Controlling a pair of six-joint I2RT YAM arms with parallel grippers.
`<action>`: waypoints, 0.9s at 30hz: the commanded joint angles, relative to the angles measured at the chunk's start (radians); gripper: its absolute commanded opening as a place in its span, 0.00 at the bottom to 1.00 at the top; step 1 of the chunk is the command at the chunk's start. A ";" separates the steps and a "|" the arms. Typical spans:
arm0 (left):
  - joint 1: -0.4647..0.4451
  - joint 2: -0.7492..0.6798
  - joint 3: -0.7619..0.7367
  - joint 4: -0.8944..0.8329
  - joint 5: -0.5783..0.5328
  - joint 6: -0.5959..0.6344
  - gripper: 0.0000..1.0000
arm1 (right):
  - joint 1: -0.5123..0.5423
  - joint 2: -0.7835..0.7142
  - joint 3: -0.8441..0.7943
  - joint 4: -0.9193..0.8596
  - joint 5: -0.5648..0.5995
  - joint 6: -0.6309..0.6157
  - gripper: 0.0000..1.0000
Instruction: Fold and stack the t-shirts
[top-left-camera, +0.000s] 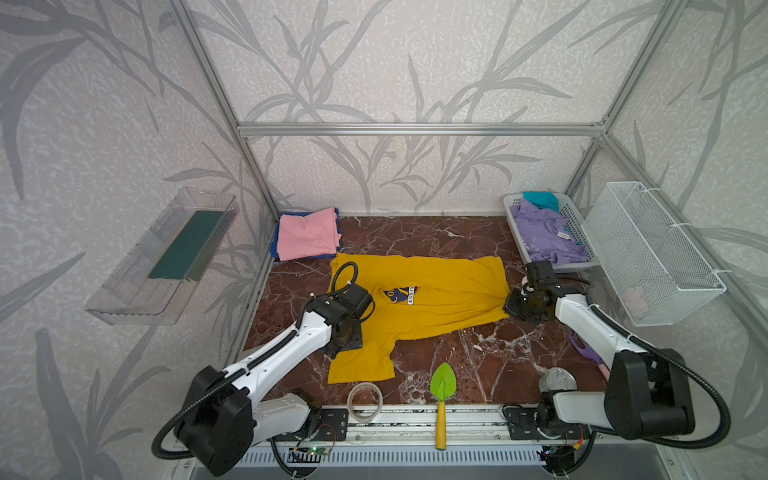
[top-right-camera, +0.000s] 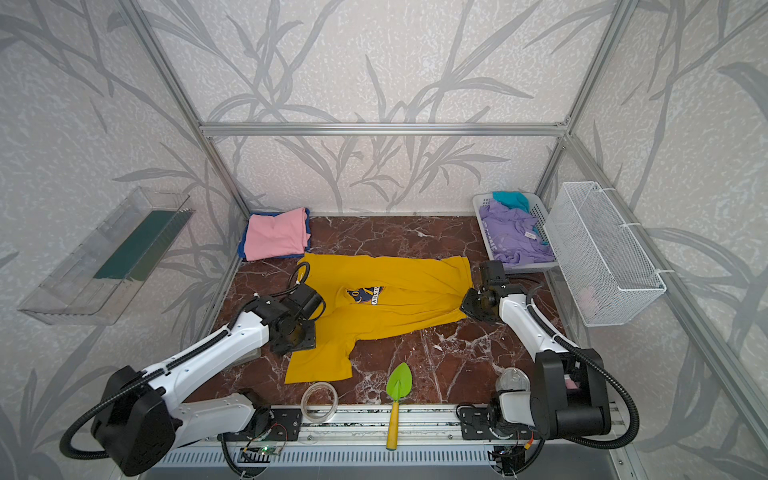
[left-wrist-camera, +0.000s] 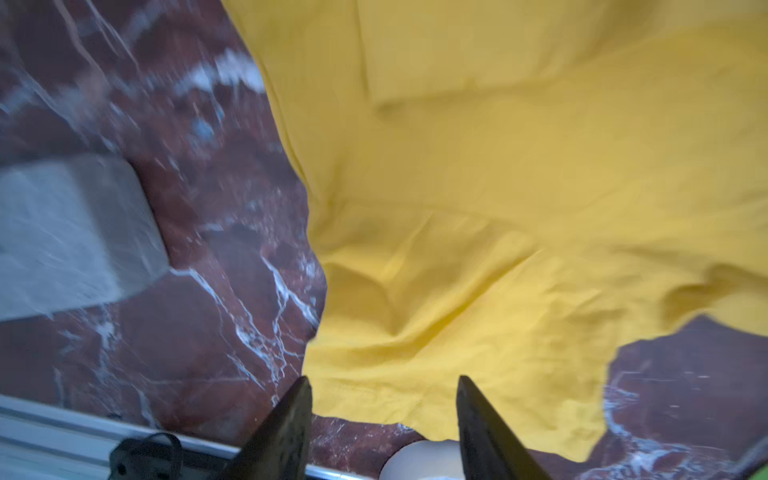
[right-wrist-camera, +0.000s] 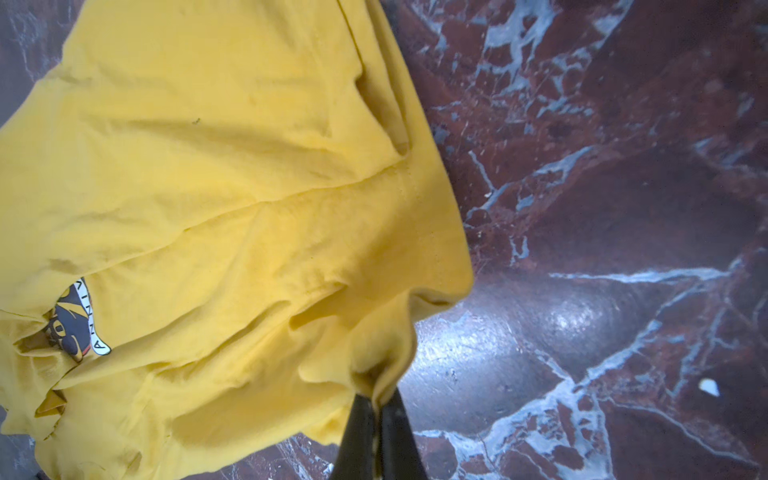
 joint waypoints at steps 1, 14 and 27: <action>-0.008 0.048 -0.067 0.049 0.066 -0.041 0.59 | -0.032 -0.017 -0.005 -0.014 -0.019 -0.018 0.00; -0.027 0.257 -0.209 0.302 0.132 -0.067 0.22 | -0.059 0.000 0.004 -0.002 -0.031 -0.026 0.00; 0.004 0.173 0.012 0.122 0.022 -0.016 0.00 | -0.094 0.011 0.027 -0.004 -0.051 -0.029 0.00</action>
